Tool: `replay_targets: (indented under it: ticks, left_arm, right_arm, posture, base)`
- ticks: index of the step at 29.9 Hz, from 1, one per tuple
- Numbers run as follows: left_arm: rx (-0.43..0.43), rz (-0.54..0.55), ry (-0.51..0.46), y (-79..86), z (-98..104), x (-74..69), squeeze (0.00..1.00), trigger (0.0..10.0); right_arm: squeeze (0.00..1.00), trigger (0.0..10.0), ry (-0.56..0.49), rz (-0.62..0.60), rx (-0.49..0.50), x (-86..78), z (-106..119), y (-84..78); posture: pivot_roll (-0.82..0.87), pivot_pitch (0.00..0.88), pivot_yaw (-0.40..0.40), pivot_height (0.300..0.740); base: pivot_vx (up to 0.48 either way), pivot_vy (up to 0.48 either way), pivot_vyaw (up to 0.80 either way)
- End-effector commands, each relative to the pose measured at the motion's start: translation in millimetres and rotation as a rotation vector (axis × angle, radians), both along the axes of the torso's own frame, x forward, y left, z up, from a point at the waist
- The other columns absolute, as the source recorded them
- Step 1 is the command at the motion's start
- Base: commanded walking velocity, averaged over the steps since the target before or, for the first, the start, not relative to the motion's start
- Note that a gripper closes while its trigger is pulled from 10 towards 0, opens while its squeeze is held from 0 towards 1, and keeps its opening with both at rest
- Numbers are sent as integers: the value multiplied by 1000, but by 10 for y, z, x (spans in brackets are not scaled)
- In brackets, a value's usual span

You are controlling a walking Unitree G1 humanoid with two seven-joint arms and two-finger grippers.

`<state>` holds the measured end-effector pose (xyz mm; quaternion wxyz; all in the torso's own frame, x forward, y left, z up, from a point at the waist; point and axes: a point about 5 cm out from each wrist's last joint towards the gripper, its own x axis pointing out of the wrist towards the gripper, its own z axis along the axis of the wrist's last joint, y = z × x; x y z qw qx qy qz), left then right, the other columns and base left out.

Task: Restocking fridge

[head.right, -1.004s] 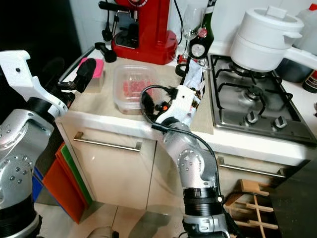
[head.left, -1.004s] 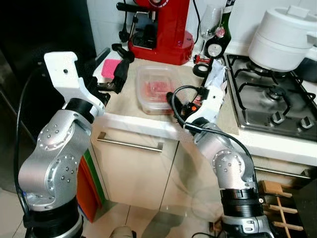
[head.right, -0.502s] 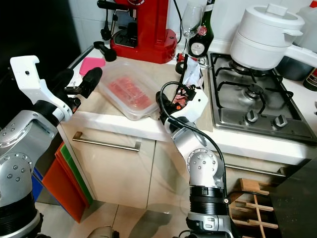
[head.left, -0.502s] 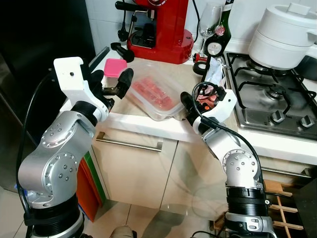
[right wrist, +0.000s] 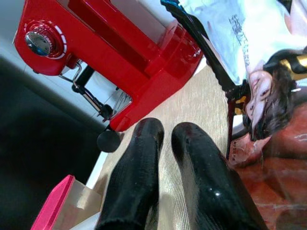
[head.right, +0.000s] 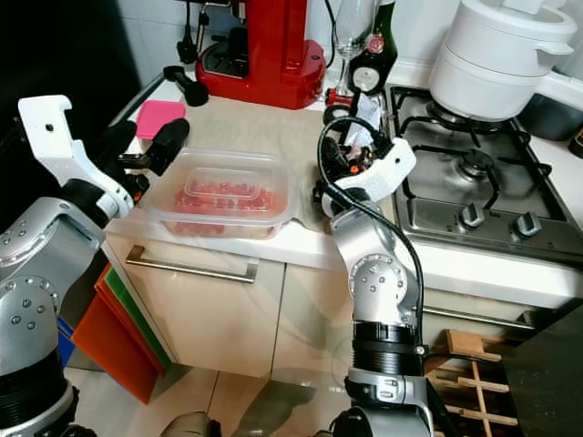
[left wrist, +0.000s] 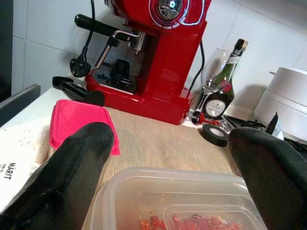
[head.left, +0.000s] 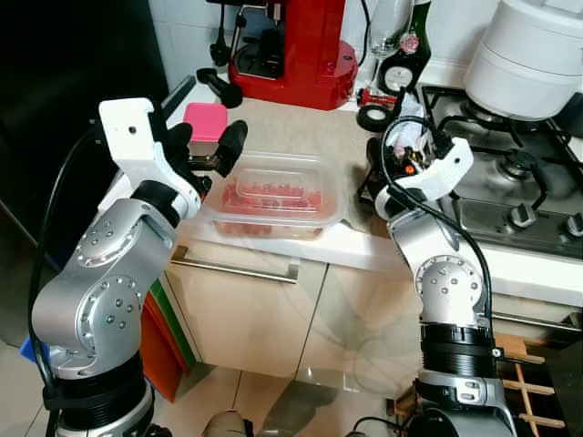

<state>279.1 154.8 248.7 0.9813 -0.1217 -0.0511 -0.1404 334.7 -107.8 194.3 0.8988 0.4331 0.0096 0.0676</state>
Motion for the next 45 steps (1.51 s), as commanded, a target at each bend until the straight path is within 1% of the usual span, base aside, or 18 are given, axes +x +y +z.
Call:
replay_targets:
  ticks: [1,2,5,6,9,16,19,20,22,23,24,29,34,37,41,42,43,45]
  left_arm:
    - [10,-14,-7,-41,30,1,0,10000]
    - [14,-14,-11,-41,33,-3,0,10000]
    - [17,-12,-15,-38,39,-13,0,10000]
    - [17,-12,-15,-38,39,-16,0,10000]
    - [35,-15,-28,-36,44,-31,0,10000]
    - [72,-34,-51,-71,30,-47,0,10000]
    - [250,-54,-138,-87,-18,-139,0,10000]
    - [374,-37,-192,-74,-91,-213,0,10000]
    - [400,3,-217,-40,-144,-293,0,10000]
    - [400,3,-217,-40,-144,-293,0,10000]
    - [442,51,-234,13,-180,-366,0,10000]
    - [429,127,-270,112,-144,-462,0,10000]
    - [429,132,-313,84,-132,-406,0,10000]
    - [425,134,-328,70,-117,-393,0,10000]
    - [413,126,-313,73,-140,-393,0,10000]
    - [406,127,-308,78,-145,-393,0,10000]
    - [407,126,-300,83,-158,-389,0,10000]
    - [403,126,-290,88,-178,-382,0,10000]
  right_arm:
    - [0,0,-59,36,-36,23,148,132]
    - [0,10000,-91,37,-143,1,160,137]
    - [0,10000,-167,45,-355,-70,176,147]
    - [1000,10000,-184,46,-390,-87,179,144]
    - [1000,10000,-255,65,-468,-177,205,88]
    - [1000,10000,-263,17,-471,-212,193,-105]
    - [1000,10000,-294,-15,-561,-257,175,-183]
    - [1000,10000,-283,-36,-596,-303,122,-242]
    - [1000,10000,-287,-91,-719,-381,76,-318]
    - [1000,10000,-287,-91,-719,-381,76,-318]
    - [1000,10000,-313,-113,-806,-482,58,-330]
    - [1000,10000,-321,-65,-794,-654,-9,-170]
    - [1000,10000,-319,-16,-740,-600,-37,-17]
    - [1000,10000,-393,-3,-772,-570,49,43]
    - [1000,10000,-314,29,-751,-508,-50,72]
    - [957,10000,-292,33,-743,-497,-76,70]
    - [0,10000,-255,35,-722,-483,-108,63]
    - [0,10000,-163,38,-634,-442,-177,39]
  posture:
    - [162,6,-29,711]
    - [164,8,-31,711]
    - [165,8,-32,711]
    - [165,9,-33,711]
    - [165,10,-34,711]
    - [151,0,-33,711]
    - [149,0,-34,711]
    - [152,0,-37,711]
    - [148,0,-36,711]
    - [148,0,-36,711]
    - [145,0,-34,711]
    - [145,0,-33,711]
    - [149,0,-36,711]
    - [153,0,-38,711]
    - [158,0,-42,711]
    - [162,0,-43,711]
    - [162,0,-43,711]
    - [162,0,-42,711]
  base:
    - [0,0,0]
    - [0,0,0]
    - [0,0,0]
    - [0,0,0]
    - [0,0,0]
    - [0,0,0]
    - [0,0,0]
    - [0,0,0]
    - [0,0,0]
    - [0,0,0]
    - [0,0,0]
    - [0,0,0]
    - [0,0,0]
    - [0,0,0]
    - [0,0,0]
    - [0,0,0]
    - [0,0,0]
    - [0,0,0]
